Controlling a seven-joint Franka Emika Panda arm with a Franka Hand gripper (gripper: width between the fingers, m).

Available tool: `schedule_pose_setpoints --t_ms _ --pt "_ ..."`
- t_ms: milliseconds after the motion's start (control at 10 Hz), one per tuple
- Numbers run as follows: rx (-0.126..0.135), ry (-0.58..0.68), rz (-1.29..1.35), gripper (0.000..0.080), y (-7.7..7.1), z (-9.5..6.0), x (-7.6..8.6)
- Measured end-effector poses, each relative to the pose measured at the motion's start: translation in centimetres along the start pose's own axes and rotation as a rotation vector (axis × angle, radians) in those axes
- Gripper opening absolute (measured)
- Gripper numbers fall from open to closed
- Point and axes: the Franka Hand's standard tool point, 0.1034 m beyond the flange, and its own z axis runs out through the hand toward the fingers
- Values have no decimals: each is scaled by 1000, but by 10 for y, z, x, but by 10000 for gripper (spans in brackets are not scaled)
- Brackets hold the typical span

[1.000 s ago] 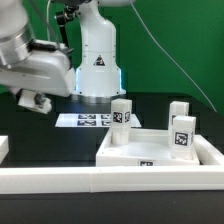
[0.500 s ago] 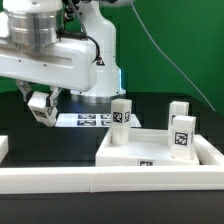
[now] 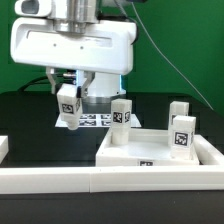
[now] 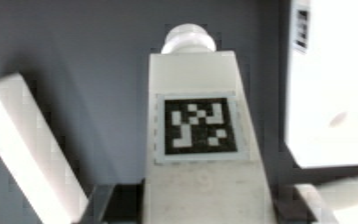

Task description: Assemble square table

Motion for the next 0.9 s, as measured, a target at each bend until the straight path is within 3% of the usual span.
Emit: schedule_pose_setpoints --t_ms 300,400,600,800,900 --pt "-3 59 -13 290 0 5 -4" --pt "3 61 -20 290 -6 4 -4" --pt "28 84 -62 290 -36 -7 5" --pt "29 76 -91 290 -59 -13 7" --pt "30 112 -93 290 -57 -12 9"
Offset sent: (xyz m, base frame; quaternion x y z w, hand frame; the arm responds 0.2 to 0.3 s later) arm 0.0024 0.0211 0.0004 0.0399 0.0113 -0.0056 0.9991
